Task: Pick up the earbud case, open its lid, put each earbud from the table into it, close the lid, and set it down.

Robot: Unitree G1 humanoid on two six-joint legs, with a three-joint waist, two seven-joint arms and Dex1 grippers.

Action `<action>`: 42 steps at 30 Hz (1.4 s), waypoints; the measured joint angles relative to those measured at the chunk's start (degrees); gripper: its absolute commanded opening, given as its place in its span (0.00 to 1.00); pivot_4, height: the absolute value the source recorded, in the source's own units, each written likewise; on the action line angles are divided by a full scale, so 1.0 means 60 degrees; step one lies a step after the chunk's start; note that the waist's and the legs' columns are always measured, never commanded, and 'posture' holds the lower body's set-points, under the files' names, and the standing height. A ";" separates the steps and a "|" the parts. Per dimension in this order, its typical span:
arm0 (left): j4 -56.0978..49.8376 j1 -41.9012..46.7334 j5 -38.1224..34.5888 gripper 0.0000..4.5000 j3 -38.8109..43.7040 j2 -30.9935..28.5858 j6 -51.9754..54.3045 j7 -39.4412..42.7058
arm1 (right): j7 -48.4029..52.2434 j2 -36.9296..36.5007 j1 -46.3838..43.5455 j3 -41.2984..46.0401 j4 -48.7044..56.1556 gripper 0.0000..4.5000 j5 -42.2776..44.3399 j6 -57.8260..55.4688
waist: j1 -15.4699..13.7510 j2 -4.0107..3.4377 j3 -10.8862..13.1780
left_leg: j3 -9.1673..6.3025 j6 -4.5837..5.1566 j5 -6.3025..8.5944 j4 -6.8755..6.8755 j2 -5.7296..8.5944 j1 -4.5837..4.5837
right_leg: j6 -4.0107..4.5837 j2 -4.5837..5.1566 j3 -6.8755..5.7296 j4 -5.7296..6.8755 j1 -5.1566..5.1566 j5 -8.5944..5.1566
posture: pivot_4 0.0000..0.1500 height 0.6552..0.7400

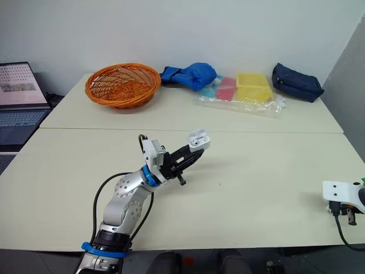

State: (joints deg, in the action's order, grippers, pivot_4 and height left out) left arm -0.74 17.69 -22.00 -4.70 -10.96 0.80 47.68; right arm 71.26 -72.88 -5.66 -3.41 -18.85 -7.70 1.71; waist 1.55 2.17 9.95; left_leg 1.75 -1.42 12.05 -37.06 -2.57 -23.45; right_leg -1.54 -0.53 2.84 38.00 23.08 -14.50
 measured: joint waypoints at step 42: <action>0.1348 0.1283 -0.0157 0.17 0.0229 0.0204 -0.0367 0.0687 | -0.8376 0.9031 -0.4037 0.0575 0.8174 0.09 0.6436 -0.7705 | 0.0000 -0.0035 -0.0001 | -0.0040 0.0002 0.0000 0.0020 -0.0026 -0.0082 | 0.0010 -0.0035 -0.0036 0.0005 0.0071 0.0009 | 1.00 1.00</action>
State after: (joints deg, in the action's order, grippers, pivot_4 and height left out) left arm 7.35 25.38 -22.94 -3.33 -9.74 -1.40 51.80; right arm 21.00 -18.69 -29.88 0.04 30.20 30.92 -44.52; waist 1.55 1.97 9.94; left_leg 1.51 -1.41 12.05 -36.94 -2.73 -23.94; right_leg -1.48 -0.74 2.62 38.03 23.50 -14.45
